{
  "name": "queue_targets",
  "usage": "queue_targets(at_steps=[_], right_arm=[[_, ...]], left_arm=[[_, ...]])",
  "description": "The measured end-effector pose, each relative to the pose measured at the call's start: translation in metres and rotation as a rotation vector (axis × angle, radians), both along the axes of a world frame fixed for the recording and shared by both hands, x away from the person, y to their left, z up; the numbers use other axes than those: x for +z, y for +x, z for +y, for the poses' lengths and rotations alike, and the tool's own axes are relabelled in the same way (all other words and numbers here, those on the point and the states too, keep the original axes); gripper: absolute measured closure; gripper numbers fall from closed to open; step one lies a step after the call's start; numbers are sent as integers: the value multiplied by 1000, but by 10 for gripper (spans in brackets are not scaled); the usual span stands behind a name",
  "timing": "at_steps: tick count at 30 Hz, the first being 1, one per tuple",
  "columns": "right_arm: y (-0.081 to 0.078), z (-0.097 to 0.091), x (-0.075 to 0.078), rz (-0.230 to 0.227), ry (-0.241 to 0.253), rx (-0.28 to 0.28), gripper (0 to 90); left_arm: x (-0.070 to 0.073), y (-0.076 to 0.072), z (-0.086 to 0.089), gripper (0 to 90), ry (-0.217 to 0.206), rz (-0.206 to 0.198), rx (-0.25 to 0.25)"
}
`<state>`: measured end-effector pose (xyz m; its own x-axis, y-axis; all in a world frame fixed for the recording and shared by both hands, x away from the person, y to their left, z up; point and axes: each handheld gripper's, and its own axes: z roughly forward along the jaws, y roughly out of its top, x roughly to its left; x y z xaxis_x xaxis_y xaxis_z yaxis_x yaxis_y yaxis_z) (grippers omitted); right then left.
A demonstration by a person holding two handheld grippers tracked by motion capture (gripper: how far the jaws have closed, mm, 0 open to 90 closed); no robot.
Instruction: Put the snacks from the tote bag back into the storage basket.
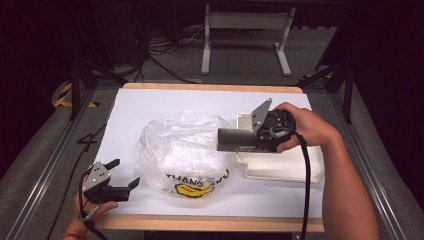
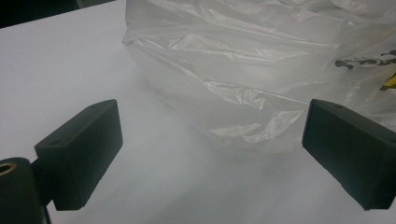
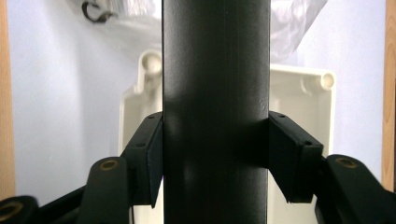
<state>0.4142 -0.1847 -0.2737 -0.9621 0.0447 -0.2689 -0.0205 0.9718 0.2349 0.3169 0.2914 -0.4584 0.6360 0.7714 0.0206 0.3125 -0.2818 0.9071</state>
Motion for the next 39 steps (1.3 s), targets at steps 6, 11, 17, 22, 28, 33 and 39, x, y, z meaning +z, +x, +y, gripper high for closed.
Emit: queue_targets(at_steps=[6,11,17,22,28,33,39], right_arm=[[-1,-22,-3,5,-1,-30,432],[-1,-40,-7,11,2,-63,432],[-1,-55,-10,16,0,-84,432],[2,-67,-13,17,-8,-91,432],[5,-76,-18,16,-19,-117,432],[8,-79,-21,26,-22,-112,432],[11,-81,-26,34,-22,-110,432]], left_arm=[[0,0,0,59,3,1,2],[0,1,0,59,0,6,7],[0,1,0,59,4,8,6],[0,1,-1,59,12,5,5],[0,1,-2,59,16,5,6],[0,1,-3,60,29,6,8],[0,1,-2,60,29,4,4]])
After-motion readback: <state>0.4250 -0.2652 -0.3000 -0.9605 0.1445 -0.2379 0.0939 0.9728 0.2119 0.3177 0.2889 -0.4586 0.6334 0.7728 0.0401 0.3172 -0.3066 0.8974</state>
